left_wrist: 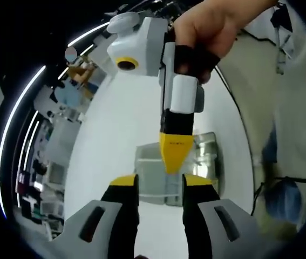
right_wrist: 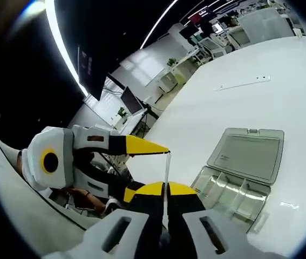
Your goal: Insert the divider into the dual guide fixture by aligning both edges with the guide slots and pushing it downward to the bottom, including one-sided entry, uneven engagement, binding, and posture correction.
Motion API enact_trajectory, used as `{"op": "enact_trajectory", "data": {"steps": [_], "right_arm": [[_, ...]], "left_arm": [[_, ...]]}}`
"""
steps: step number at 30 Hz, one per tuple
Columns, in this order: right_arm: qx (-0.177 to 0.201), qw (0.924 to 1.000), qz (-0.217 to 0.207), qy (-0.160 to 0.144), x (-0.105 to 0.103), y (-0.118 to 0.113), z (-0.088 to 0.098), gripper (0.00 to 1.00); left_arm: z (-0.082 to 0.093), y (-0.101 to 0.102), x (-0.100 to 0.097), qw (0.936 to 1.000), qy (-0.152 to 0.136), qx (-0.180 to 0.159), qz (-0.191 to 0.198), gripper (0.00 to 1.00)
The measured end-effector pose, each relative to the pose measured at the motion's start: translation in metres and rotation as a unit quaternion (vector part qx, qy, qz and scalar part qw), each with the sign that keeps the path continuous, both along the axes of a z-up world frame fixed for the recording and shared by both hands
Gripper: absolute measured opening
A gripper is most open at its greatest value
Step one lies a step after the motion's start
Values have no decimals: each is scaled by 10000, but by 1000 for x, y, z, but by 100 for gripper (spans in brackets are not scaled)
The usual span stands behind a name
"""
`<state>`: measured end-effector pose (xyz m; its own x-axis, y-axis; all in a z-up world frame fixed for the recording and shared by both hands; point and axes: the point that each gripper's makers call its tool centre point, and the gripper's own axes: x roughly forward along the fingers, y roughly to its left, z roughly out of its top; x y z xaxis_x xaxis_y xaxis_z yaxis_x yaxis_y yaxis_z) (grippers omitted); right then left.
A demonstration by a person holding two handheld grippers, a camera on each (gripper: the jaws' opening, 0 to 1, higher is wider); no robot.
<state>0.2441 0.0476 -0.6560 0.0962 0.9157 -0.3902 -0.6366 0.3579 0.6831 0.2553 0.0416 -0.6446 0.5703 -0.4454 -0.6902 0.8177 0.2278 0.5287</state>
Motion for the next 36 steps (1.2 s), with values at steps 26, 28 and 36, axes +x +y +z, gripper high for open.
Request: {"op": "enact_trajectory", "data": {"steps": [26, 28, 36], "right_arm": [[-118, 9965, 516, -653, 2, -7, 3, 0], [-140, 9948, 613, -807, 0, -7, 3, 0], [-220, 9876, 966, -1216, -5, -8, 1, 0]], "left_arm": [[10, 1, -5, 9847, 1175, -1269, 224, 48], [12, 4, -4, 9832, 1237, -1323, 243, 48], [20, 8, -4, 9692, 1831, -1625, 257, 41]]}}
